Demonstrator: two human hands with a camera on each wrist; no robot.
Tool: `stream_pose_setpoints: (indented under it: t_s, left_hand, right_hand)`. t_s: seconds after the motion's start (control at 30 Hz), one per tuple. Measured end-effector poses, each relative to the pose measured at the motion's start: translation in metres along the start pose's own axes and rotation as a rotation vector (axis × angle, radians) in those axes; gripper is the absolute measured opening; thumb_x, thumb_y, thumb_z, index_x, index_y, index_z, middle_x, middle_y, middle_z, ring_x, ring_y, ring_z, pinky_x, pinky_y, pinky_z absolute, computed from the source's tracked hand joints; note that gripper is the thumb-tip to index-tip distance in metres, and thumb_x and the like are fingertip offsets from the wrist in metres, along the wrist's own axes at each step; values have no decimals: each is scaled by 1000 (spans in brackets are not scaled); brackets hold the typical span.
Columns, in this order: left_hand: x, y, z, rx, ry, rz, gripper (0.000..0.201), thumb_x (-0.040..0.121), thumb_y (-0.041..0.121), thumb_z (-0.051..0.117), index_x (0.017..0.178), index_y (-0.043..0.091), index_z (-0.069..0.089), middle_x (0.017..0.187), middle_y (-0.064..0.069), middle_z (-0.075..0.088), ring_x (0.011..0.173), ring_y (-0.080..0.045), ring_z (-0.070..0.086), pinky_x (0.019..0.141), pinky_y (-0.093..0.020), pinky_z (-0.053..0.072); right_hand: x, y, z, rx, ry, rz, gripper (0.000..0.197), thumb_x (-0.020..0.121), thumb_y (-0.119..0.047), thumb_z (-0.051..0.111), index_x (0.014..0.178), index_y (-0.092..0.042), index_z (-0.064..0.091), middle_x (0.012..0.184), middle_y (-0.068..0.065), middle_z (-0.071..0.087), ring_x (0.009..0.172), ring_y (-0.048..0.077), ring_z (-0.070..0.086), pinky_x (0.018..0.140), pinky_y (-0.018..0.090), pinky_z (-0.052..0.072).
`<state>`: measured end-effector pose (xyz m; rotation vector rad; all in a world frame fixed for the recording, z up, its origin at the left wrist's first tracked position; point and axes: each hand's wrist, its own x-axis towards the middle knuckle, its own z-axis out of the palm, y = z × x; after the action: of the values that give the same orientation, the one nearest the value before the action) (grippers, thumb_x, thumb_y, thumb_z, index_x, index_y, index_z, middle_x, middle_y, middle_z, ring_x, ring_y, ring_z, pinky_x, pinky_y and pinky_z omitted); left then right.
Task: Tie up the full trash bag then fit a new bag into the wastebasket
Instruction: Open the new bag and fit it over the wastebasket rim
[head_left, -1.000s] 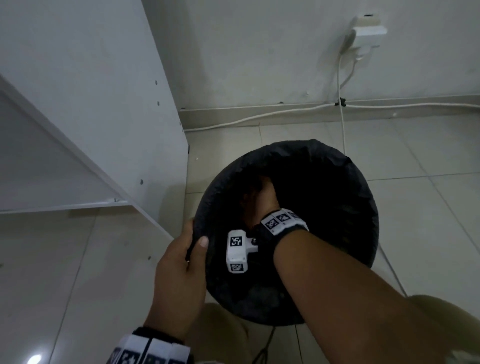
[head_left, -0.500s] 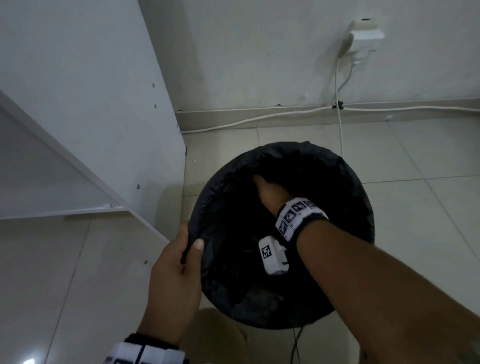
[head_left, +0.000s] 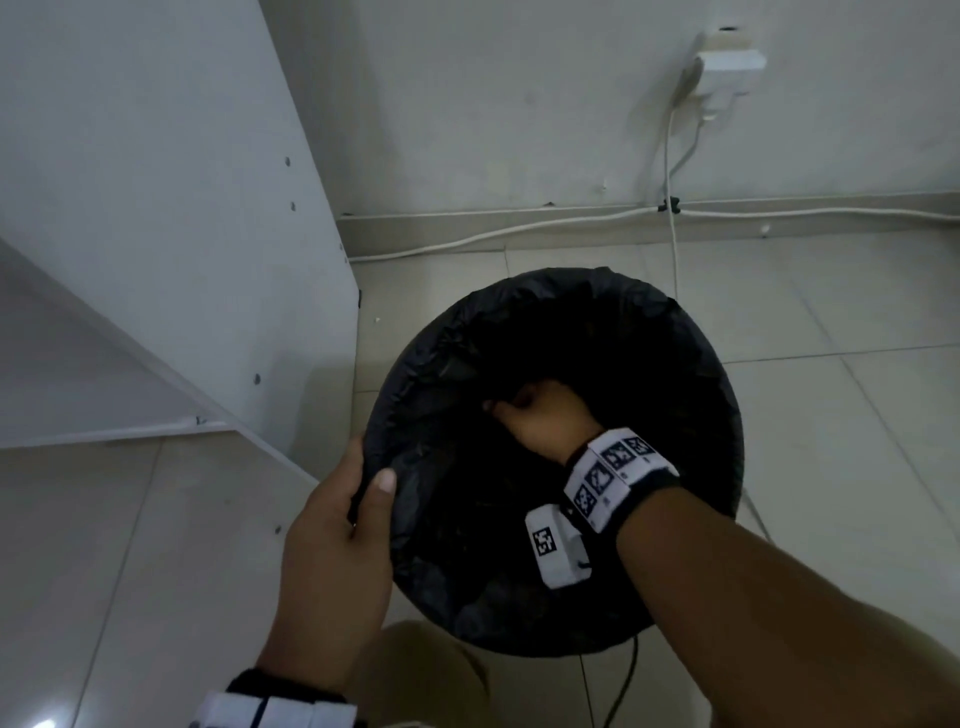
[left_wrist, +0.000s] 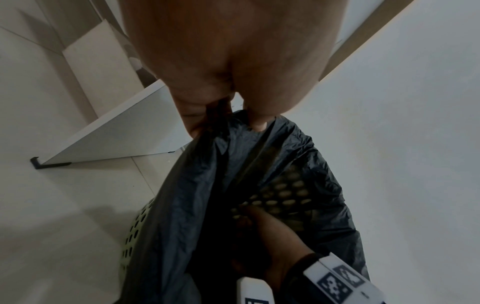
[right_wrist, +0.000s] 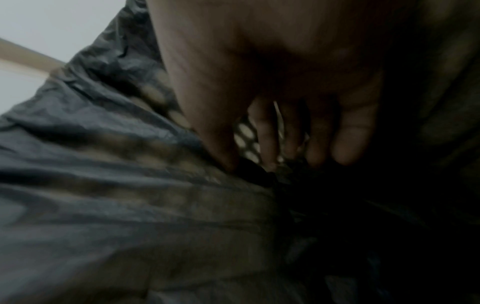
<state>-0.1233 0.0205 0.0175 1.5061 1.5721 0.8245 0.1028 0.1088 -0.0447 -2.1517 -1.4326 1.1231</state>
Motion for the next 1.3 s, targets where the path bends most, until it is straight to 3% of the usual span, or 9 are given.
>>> stream_pose_setpoints:
  t_s: [0.13, 0.33, 0.47, 0.57, 0.67, 0.83, 1.0, 1.1, 1.3]
  left_hand:
    - [-5, 4, 0, -23, -6, 13, 42, 100, 37, 45, 141, 42, 50, 127, 27, 61, 109, 22, 53, 88, 1, 43]
    - [0, 2, -3, -20, 0, 17, 41, 102, 36, 44, 141, 41, 50, 124, 30, 61, 109, 25, 50, 85, 5, 40]
    - [1, 3, -3, 7, 4, 3, 42, 101, 41, 42, 142, 42, 48, 127, 25, 62, 113, 14, 55, 98, -14, 47]
    - [0, 4, -1, 17, -8, -21, 46, 100, 44, 42, 146, 42, 43, 136, 19, 59, 120, -2, 56, 104, -29, 47]
    - [-3, 3, 2, 14, -4, -6, 43, 101, 39, 44, 143, 40, 48, 129, 19, 63, 113, 7, 58, 93, -12, 46]
    - [-6, 3, 1, -16, 10, -7, 41, 101, 39, 44, 142, 43, 48, 128, 23, 63, 115, 8, 57, 99, -19, 49]
    - [-6, 3, 2, 33, 12, -6, 46, 100, 44, 42, 146, 41, 43, 135, 16, 60, 122, -5, 55, 105, -32, 46]
    - [-6, 5, 2, 33, 7, -16, 48, 99, 46, 41, 147, 39, 43, 137, 15, 59, 124, -8, 56, 107, -36, 46]
    - [-10, 7, 3, 9, 16, 1, 37, 101, 37, 44, 135, 48, 50, 110, 47, 57, 103, 28, 51, 86, 1, 43]
  right_hand:
    - [4, 0, 29, 440, -238, 265, 79, 81, -67, 63, 143, -18, 49, 141, 4, 55, 118, 24, 57, 104, 33, 43]
    - [12, 3, 35, 591, -226, 313, 59, 85, -59, 63, 126, -17, 63, 118, 3, 67, 105, 25, 64, 102, 36, 48]
    - [7, -2, 16, 717, -14, 343, 40, 89, -52, 58, 80, -14, 64, 76, 4, 62, 66, 21, 60, 62, 32, 50]
    - [10, -20, 12, 1273, 10, 256, 42, 90, -54, 51, 92, -14, 64, 84, 6, 59, 78, 23, 59, 72, 36, 51]
    - [19, -48, 24, 1526, -215, 269, 59, 86, -64, 39, 113, -19, 65, 103, 9, 65, 98, 30, 59, 88, 47, 45]
    - [23, -50, 36, 1478, -204, 375, 66, 82, -59, 45, 136, -23, 60, 122, 4, 59, 131, 40, 49, 111, 53, 33]
    - [20, -19, 17, 1191, 117, 428, 44, 93, -48, 43, 99, -11, 66, 95, 9, 67, 84, 26, 61, 75, 36, 49]
    - [6, 3, 13, 683, 279, 440, 43, 88, -52, 52, 81, -10, 62, 89, 10, 64, 77, 26, 58, 79, 35, 50]
    - [2, 15, 30, 536, -17, 368, 103, 69, -71, 72, 151, -21, 36, 146, 7, 52, 126, 30, 55, 100, 30, 45]
